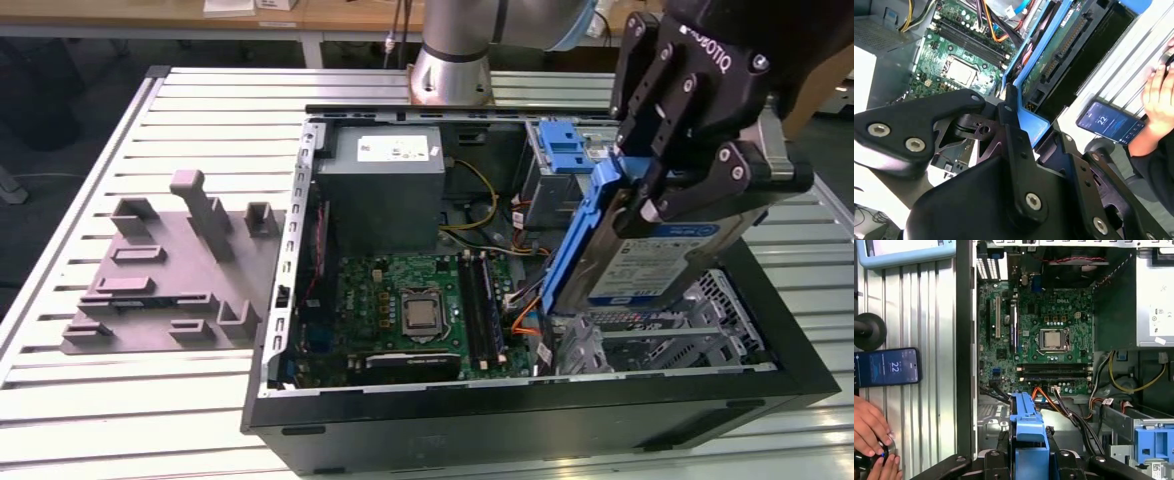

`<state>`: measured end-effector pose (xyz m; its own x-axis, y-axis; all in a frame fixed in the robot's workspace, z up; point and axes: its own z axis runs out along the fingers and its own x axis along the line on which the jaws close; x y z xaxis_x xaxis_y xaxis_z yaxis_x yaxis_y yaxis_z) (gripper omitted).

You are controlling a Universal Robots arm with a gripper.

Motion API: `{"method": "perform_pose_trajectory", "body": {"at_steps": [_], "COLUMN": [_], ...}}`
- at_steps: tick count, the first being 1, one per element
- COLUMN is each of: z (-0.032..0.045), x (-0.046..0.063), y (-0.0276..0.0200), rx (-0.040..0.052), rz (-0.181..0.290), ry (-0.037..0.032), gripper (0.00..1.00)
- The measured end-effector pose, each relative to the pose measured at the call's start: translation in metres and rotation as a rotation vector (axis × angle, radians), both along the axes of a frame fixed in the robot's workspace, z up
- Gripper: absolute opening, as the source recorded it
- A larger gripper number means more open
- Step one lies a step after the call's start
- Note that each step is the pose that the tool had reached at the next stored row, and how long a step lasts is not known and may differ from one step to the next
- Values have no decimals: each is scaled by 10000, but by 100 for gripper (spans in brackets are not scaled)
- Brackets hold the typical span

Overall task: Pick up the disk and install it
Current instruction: 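Insert the disk into the insertion slot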

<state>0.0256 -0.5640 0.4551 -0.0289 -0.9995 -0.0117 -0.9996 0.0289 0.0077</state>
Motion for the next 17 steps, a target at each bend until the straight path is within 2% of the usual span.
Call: {"method": "perform_pose_trajectory", "body": {"at_steps": [17], "z": [-33], "x": [294], "y": [-7], "rx": [1], "rz": [-1], "ry": [1], "gripper": [36]}}
